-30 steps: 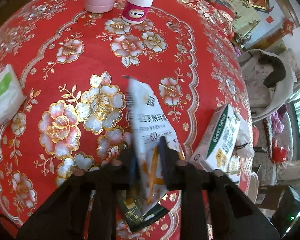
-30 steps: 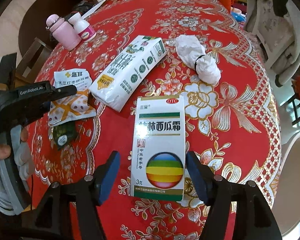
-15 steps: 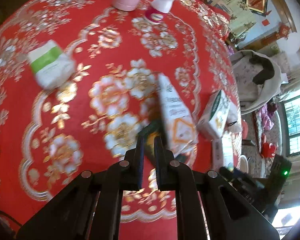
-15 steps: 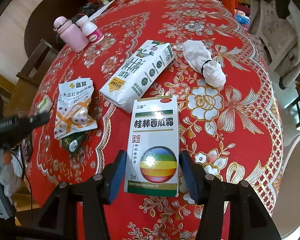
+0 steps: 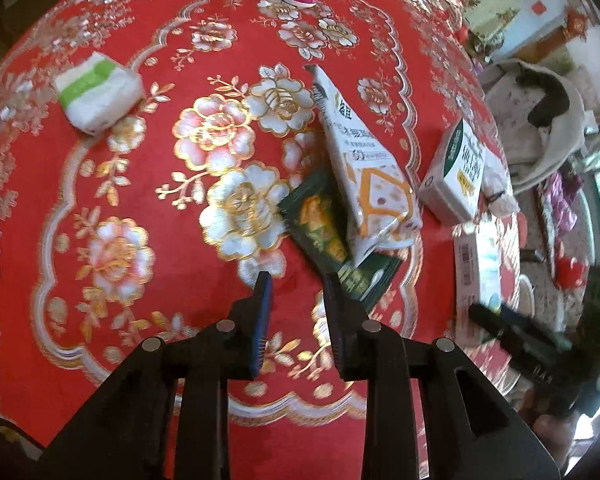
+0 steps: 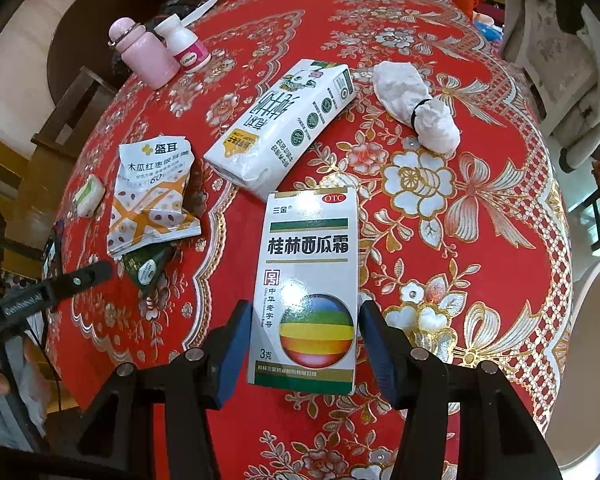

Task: Collect trash

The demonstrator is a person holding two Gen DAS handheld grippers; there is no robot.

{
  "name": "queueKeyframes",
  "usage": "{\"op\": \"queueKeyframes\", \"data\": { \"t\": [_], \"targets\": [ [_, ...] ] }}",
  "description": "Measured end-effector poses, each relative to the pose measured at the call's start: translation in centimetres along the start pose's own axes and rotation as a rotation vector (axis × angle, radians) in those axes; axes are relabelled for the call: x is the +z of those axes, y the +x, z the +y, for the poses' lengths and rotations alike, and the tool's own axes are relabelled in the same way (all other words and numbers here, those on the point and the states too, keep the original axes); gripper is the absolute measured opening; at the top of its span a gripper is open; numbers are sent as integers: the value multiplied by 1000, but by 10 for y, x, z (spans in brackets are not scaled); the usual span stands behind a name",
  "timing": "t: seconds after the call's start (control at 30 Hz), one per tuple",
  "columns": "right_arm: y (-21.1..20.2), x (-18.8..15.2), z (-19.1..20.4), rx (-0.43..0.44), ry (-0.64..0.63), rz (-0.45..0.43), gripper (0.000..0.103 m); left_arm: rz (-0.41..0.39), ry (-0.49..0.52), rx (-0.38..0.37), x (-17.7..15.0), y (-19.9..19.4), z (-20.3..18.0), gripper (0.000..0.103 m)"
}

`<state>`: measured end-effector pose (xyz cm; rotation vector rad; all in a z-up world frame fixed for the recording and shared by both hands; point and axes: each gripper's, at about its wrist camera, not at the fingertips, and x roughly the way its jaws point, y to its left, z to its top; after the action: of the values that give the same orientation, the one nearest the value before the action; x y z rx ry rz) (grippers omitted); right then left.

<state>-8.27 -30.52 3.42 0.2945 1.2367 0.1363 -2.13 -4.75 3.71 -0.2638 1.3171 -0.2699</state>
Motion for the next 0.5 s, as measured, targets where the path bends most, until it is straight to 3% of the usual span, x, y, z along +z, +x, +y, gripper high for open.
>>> {"op": "queueKeyframes", "data": {
  "t": [0.1,0.2,0.4,0.5],
  "targets": [
    [1,-1,-4,0,7,8,53,-31,-8,35,10,5,-6,32],
    [1,-1,-8,0,16,9,53,-20,-12,53,18,17,-14,33],
    [-3,0,-14,-6,8,14,53,-28,-24,23,35,24,-32,33],
    [-3,1,-17,-4,13,21,53,-51,-28,-5,39,20,-38,41]
  ]
}}
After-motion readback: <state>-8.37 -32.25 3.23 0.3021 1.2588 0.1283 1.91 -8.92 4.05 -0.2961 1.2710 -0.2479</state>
